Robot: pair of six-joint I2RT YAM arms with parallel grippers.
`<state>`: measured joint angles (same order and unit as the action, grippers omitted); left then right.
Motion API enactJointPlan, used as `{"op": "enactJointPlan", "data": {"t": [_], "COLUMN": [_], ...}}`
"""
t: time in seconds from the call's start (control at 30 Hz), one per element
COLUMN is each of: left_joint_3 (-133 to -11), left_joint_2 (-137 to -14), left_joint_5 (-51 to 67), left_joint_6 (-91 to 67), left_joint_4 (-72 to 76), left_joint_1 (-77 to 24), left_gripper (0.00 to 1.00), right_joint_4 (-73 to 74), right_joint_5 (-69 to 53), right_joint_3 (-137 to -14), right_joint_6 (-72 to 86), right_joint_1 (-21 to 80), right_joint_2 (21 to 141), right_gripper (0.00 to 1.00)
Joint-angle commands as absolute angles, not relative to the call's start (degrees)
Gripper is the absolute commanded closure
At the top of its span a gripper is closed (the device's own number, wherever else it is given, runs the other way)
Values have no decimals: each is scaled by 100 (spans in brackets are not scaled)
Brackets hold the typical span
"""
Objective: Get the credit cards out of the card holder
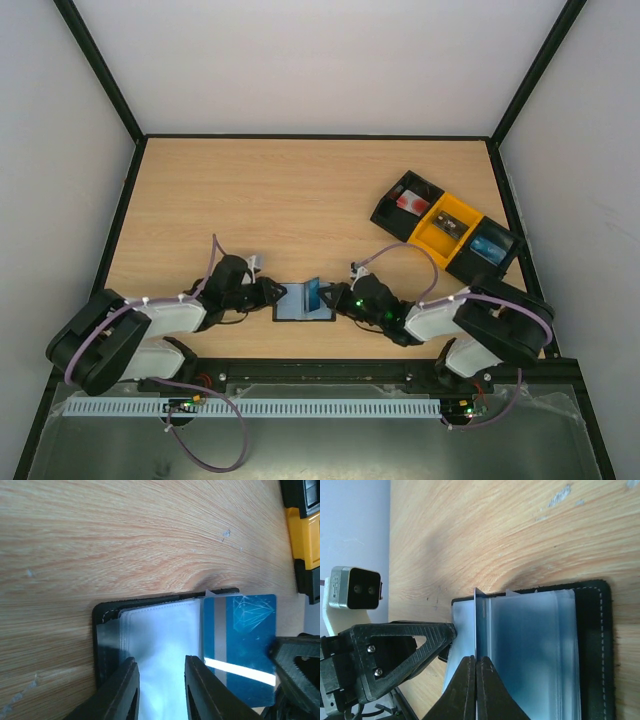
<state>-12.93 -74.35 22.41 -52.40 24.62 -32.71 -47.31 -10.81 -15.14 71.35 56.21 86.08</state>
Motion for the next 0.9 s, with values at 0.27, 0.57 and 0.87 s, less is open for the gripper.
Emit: {"op": "enactJointPlan", "data": {"t": [0.27, 0.57, 0.87], "left_joint_3": [-1722, -2008, -1362], "left_joint_2": [-6519, -5928, -4951], "left_joint_5": [2162, 2866, 2924], "left_joint_6": [-4932, -5970, -8824], "left_joint_4": [1321, 1005, 1924], "left_joint_1": [-3250, -3259, -3263], "left_gripper": [57, 35, 35], "right_joint_4": [-3364, -2968, -3006], "right_joint_5": [-402, -294, 306], "right_joint_3": [-1369, -1846, -1723], "right_joint_6": [6867, 4478, 2596], "right_joint_1": [5594, 5628, 6025], "right_joint_2": [7108, 6693, 6124], "right_gripper": [98, 98, 98]}}
